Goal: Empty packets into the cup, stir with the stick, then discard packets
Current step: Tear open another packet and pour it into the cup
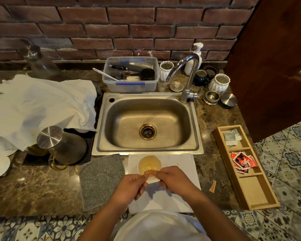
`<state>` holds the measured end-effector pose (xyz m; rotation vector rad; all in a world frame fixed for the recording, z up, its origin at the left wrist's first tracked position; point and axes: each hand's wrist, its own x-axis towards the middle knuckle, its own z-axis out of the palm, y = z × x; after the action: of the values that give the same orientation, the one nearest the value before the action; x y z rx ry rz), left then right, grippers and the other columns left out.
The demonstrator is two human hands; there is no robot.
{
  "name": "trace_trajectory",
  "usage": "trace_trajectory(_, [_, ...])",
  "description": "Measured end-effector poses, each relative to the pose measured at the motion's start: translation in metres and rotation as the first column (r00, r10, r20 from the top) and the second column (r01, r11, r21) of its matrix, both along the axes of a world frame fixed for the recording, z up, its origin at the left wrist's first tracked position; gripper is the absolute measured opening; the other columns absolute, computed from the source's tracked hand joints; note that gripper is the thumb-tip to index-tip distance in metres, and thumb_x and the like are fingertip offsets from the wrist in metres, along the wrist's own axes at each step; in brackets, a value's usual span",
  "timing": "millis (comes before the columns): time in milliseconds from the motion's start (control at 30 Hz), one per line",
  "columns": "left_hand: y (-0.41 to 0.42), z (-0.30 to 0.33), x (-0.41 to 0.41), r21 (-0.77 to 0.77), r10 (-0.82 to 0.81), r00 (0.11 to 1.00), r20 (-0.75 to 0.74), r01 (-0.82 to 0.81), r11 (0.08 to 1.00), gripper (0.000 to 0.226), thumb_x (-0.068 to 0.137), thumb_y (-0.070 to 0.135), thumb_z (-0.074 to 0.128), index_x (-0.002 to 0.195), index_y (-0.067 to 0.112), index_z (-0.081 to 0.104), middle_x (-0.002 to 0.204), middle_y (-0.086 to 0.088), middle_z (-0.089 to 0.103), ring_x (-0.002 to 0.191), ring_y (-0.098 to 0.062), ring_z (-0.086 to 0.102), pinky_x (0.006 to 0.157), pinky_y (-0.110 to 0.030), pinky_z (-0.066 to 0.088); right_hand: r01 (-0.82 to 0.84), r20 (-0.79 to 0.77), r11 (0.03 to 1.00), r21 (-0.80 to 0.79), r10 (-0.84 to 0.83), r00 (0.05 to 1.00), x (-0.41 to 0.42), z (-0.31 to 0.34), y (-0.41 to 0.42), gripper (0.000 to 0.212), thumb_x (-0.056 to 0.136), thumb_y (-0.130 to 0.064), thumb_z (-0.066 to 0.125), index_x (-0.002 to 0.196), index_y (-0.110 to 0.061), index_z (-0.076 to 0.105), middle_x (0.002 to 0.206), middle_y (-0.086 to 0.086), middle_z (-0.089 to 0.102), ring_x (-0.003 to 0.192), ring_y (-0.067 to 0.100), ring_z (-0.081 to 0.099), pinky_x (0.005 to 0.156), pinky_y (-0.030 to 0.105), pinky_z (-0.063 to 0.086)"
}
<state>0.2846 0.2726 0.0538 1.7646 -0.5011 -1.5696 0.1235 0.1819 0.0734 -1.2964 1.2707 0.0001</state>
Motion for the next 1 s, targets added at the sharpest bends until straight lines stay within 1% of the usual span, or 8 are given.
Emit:
trace_trajectory(133, [0.000, 0.003, 0.000, -0.015, 0.006, 0.999, -0.036, -0.007, 1.000, 0.042, 0.099, 0.030, 0.063, 0.061, 0.012, 0.064, 0.049, -0.004, 0.052, 0.037, -0.013, 0.039, 0.041, -0.023, 0.032, -0.005, 0.012, 1.000, 0.007, 0.005, 1.000, -0.001, -0.001, 0.001, 0.040, 0.094, -0.036, 0.064, 0.057, -0.020, 0.065, 0.053, 0.000, 0.061, 0.048, 0.013, 0.053, 0.059, 0.032, 0.044])
trace_trajectory(300, [0.001, 0.008, -0.001, -0.026, 0.000, 0.998, -0.055, -0.001, 1.000, 0.041, 0.098, 0.034, 0.065, 0.063, 0.013, 0.063, 0.050, -0.004, 0.051, 0.040, -0.013, 0.038, 0.044, -0.024, 0.032, 0.046, 0.046, 0.998, 0.041, -0.048, 0.998, -0.003, -0.004, 0.002, 0.046, 0.094, -0.030, 0.063, 0.049, -0.024, 0.065, 0.052, 0.002, 0.060, 0.040, 0.012, 0.047, 0.048, 0.027, 0.035])
trace_trajectory(500, [0.004, 0.009, -0.002, -0.047, -0.009, 0.999, -0.046, 0.007, 0.999, 0.040, 0.099, 0.028, 0.065, 0.064, 0.010, 0.061, 0.051, -0.005, 0.049, 0.041, -0.015, 0.037, 0.047, -0.027, 0.031, 0.058, 0.054, 0.997, 0.057, -0.061, 0.997, -0.005, -0.004, 0.004, 0.048, 0.094, -0.030, 0.063, 0.046, -0.025, 0.064, 0.049, 0.002, 0.057, 0.039, 0.015, 0.043, 0.047, 0.027, 0.032])
trace_trajectory(700, [0.006, 0.008, -0.003, -0.057, -0.003, 0.999, -0.050, 0.001, 0.998, 0.041, 0.099, 0.020, 0.064, 0.059, 0.011, 0.062, 0.050, -0.005, 0.048, 0.041, -0.014, 0.037, 0.047, -0.028, 0.031, 0.026, 0.021, 0.996, 0.087, -0.028, 0.999, -0.005, -0.001, 0.007, 0.043, 0.095, -0.030, 0.063, 0.053, -0.021, 0.063, 0.051, 0.003, 0.056, 0.042, 0.016, 0.041, 0.046, 0.026, 0.031])
trace_trajectory(800, [0.007, 0.007, -0.004, -0.064, 0.002, 0.999, -0.040, -0.005, 0.998, 0.037, 0.099, 0.021, 0.064, 0.065, 0.007, 0.065, 0.050, -0.005, 0.051, 0.041, -0.014, 0.038, 0.046, -0.026, 0.033, 0.012, -0.003, 0.997, 0.077, -0.012, 1.000, -0.004, 0.002, 0.007, 0.041, 0.096, -0.030, 0.063, 0.057, -0.019, 0.063, 0.052, 0.003, 0.056, 0.043, 0.016, 0.042, 0.047, 0.026, 0.033])
trace_trajectory(933, [0.009, 0.004, -0.004, -0.068, -0.022, 1.000, -0.019, 0.021, 0.997, 0.038, 0.099, 0.024, 0.065, 0.065, 0.008, 0.065, 0.051, -0.006, 0.053, 0.040, -0.014, 0.041, 0.045, -0.025, 0.035, 0.046, -0.008, 0.996, 0.076, -0.046, 0.999, -0.004, 0.002, 0.008, 0.040, 0.094, -0.033, 0.064, 0.057, -0.018, 0.064, 0.050, 0.000, 0.056, 0.043, 0.015, 0.045, 0.047, 0.025, 0.035])
trace_trajectory(1000, [0.010, 0.002, -0.003, -0.057, -0.026, 1.000, -0.013, 0.025, 0.998, 0.039, 0.099, 0.025, 0.064, 0.064, 0.008, 0.063, 0.052, -0.005, 0.052, 0.040, -0.014, 0.040, 0.045, -0.025, 0.034, 0.072, 0.025, 0.993, 0.092, -0.075, 0.997, -0.004, 0.000, 0.009, 0.040, 0.094, -0.036, 0.064, 0.057, -0.020, 0.065, 0.051, 0.000, 0.056, 0.042, 0.014, 0.044, 0.044, 0.024, 0.034])
